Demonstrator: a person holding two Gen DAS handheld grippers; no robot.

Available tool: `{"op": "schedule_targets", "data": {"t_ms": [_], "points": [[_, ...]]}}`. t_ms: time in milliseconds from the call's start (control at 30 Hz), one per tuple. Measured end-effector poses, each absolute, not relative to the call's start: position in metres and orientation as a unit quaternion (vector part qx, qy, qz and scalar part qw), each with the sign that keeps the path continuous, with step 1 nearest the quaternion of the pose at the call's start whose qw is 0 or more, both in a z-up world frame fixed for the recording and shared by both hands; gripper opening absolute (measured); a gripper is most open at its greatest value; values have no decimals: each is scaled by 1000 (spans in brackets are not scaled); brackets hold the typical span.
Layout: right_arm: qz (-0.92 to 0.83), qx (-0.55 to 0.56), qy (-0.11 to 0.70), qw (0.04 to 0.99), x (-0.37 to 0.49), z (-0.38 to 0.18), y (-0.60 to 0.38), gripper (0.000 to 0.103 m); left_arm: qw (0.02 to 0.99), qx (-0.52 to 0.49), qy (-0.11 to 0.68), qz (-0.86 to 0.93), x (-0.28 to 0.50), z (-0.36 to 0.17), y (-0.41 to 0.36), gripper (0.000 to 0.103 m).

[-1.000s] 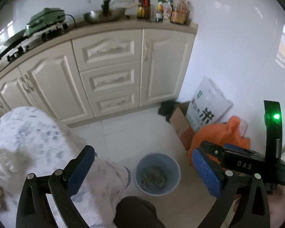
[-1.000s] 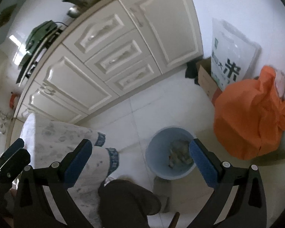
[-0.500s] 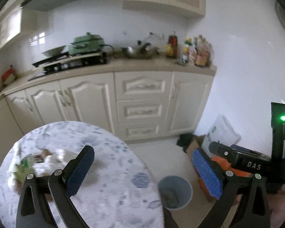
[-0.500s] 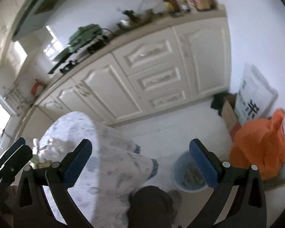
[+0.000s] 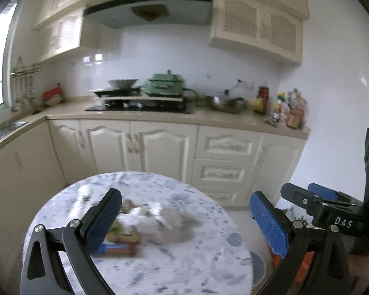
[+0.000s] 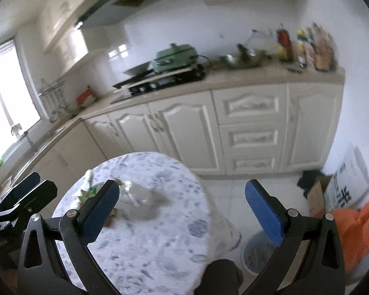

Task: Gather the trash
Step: 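Bring both open tools back to the remaining trash on the table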

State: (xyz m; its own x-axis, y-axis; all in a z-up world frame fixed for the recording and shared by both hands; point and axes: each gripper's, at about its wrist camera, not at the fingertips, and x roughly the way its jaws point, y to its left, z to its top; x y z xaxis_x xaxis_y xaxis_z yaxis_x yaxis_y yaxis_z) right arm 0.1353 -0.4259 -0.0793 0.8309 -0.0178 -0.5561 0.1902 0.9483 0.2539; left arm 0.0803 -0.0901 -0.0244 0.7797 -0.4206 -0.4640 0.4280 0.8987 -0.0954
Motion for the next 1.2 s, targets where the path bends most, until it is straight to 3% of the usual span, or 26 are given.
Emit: {"op": "schedule_targets", "data": {"t_ms": [633,900,1200], "points": [[34,61,251,966,144,-52,-317,103,965,-46,231,-111,17,-22,9,102],[60,33,307,949,172,-96,-293,103,959,-55,266,-79,17,-45,27,102],[78,31,379,922,212,-155,-275,103,940,-68,329,-56,79,-70,36,102]]}}
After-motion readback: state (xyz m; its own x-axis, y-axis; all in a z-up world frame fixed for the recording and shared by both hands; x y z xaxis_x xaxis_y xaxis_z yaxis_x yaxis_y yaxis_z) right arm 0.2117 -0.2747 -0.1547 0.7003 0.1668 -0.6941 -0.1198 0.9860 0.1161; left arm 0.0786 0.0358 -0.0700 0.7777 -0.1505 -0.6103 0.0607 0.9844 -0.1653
